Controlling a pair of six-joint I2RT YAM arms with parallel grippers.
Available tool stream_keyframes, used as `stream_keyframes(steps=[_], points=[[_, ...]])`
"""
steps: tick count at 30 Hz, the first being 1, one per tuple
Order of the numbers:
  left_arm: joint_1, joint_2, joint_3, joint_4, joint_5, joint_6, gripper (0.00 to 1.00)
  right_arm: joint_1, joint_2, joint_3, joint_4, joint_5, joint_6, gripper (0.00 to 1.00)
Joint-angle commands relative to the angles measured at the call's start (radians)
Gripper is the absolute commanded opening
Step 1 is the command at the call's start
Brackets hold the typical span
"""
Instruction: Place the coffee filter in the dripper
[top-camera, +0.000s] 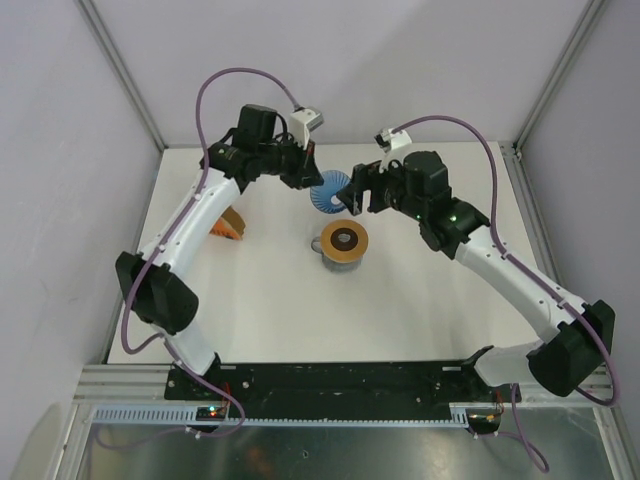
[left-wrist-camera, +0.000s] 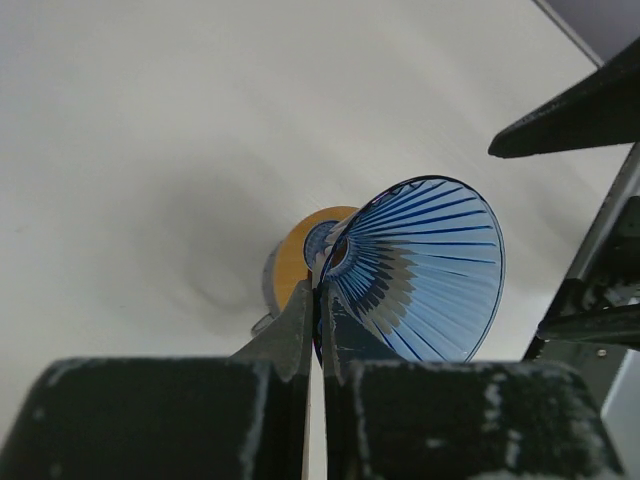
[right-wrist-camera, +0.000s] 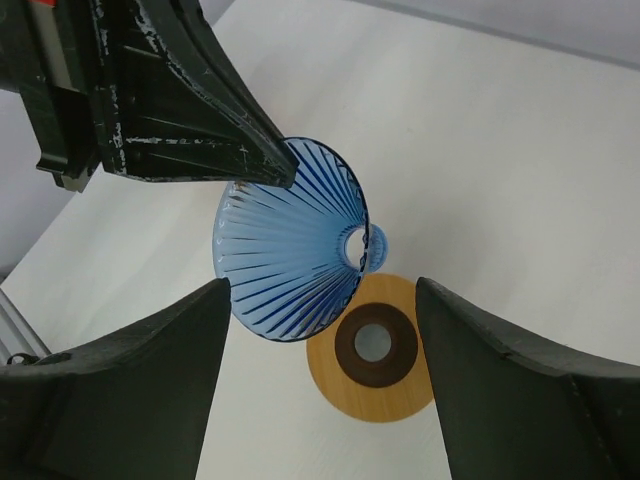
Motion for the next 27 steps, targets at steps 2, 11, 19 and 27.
stream_keyframes(steps=[2,11,19,27], points=[[-0.015,0.031,0.047,-0.012,0.092,-0.133,0.0,0.003,0.015,0.056,-0.112,0.048,0.029,0.75],[-0.028,0.036,-0.011,-0.014,0.12,-0.234,0.0,-0.014,0.085,0.093,-0.219,0.011,0.046,0.5],[-0.044,0.039,-0.052,-0.016,0.113,-0.282,0.0,-0.015,0.13,0.109,-0.244,0.049,0.038,0.24],[-0.047,0.048,-0.095,-0.015,0.146,-0.308,0.0,-0.066,0.189,0.128,-0.304,-0.053,0.064,0.0]])
